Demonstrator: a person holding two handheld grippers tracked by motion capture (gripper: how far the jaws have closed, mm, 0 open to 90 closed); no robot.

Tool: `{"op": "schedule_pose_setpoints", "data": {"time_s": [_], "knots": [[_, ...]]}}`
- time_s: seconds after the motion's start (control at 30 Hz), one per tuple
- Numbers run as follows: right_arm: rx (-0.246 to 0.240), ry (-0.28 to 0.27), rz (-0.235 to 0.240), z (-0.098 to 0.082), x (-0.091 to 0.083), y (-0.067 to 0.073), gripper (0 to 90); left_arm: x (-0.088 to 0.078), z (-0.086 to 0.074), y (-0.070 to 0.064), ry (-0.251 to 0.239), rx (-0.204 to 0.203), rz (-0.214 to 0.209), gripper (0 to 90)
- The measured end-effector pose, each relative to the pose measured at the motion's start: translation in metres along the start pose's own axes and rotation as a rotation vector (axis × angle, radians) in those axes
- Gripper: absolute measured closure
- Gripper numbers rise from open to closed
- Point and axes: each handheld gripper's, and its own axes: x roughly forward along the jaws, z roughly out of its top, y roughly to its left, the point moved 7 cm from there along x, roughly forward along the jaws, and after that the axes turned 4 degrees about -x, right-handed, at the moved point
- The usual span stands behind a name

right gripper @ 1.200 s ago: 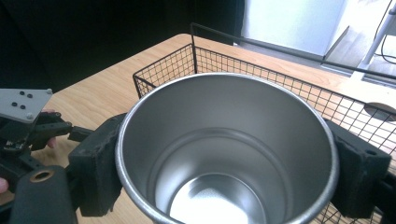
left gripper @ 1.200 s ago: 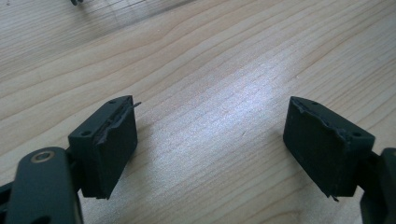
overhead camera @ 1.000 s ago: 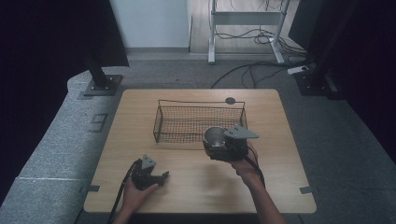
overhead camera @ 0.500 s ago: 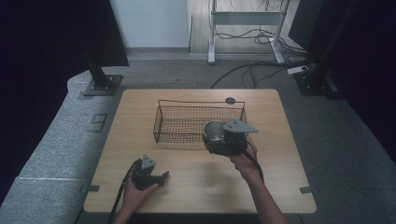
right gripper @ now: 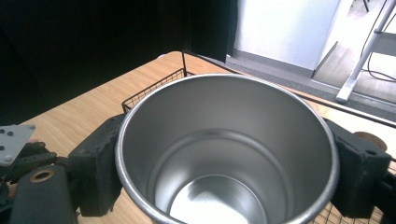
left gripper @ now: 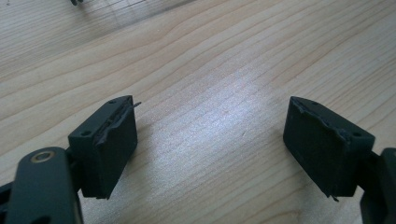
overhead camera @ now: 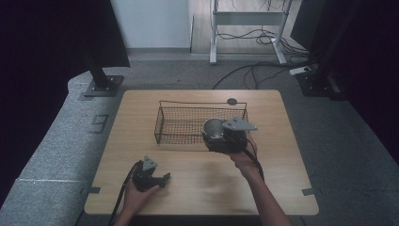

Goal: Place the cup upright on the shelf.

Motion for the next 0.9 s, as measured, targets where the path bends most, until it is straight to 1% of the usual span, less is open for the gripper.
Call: {"op": "schedule_pose_setpoints", "data": {"time_s": [0.17,0.33,0.43,0.6,0.9], "knots": [[-0.002,0.003,-0.003,0.003,0.003,-0.002,13.7,0.000,0.000,0.000,0.000,0.000,0.000,17.7],[-0.002,0.013,-0.004,0.003,0.007,-0.004,13.8,0.000,0.000,0.000,-0.001,0.000,0.000,17.7],[0.007,0.024,-0.006,0.002,0.012,-0.007,13.8,0.000,0.000,0.000,0.000,0.000,0.000,17.7],[0.018,0.027,-0.008,0.004,0.015,-0.011,13.8,0.000,0.000,0.000,-0.001,-0.001,0.000,17.7],[0.014,0.037,-0.021,0.008,0.020,-0.016,13.7,0.000,0.000,0.000,-0.001,0.000,0.000,17.7]]}}
